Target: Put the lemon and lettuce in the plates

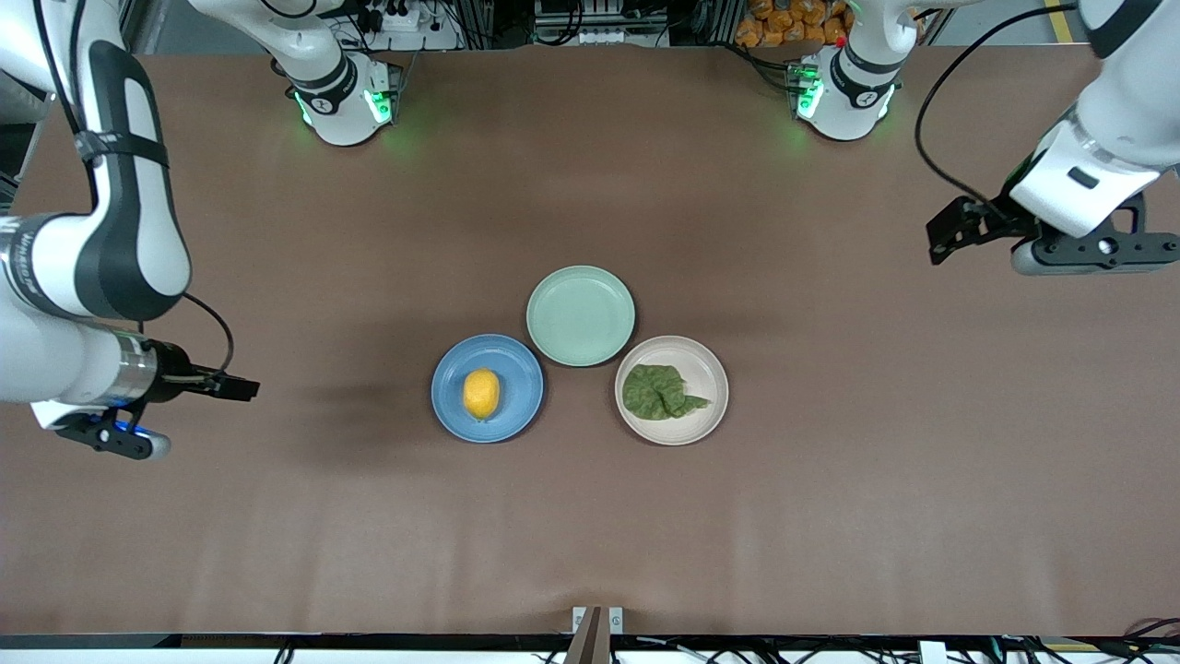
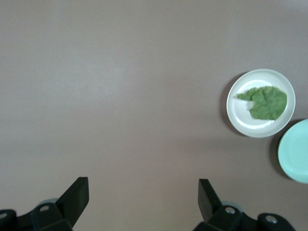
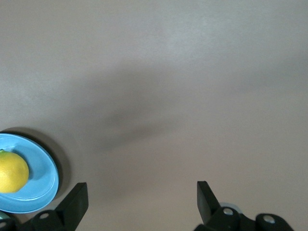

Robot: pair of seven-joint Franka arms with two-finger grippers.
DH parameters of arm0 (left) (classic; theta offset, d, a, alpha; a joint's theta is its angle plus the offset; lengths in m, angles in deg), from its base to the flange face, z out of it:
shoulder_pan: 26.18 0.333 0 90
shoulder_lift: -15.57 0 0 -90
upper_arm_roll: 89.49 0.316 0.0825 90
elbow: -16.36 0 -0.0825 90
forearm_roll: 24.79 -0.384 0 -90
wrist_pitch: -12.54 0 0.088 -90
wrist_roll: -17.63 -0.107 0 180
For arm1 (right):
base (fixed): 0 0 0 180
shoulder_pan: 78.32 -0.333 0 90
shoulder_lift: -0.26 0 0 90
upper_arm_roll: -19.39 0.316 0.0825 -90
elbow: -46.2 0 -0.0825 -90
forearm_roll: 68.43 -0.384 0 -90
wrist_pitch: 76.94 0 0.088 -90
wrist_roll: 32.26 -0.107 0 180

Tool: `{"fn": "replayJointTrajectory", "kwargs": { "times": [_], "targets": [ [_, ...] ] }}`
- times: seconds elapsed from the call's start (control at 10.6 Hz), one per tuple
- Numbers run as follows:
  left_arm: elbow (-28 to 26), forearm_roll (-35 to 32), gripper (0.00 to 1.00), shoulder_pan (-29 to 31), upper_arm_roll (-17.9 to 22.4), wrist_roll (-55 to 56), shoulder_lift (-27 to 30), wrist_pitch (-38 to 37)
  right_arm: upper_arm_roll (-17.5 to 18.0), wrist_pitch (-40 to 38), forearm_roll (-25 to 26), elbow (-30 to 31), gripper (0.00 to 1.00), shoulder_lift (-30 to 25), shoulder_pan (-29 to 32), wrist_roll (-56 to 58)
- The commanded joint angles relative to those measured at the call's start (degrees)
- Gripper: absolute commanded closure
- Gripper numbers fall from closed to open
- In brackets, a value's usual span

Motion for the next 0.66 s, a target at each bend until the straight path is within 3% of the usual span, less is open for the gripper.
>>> {"fn": "replayJointTrajectory", "kwargs": {
  "times": [0.0, 0.56],
  "targets": [
    [3.67, 0.96, 0.00, -0.37, 0.71, -1.87, -0.63, -3.88, 1.18, 8.79, 0.51, 14.19, 0.00, -9.90, 2.50, 0.32],
    [8.25, 1.31, 0.00, 0.51, 0.62, -1.70, -1.60, -8.20, 5.14, 14.17, 0.42, 23.62, 0.00, -19.42, 5.50, 0.93]
  ]
}}
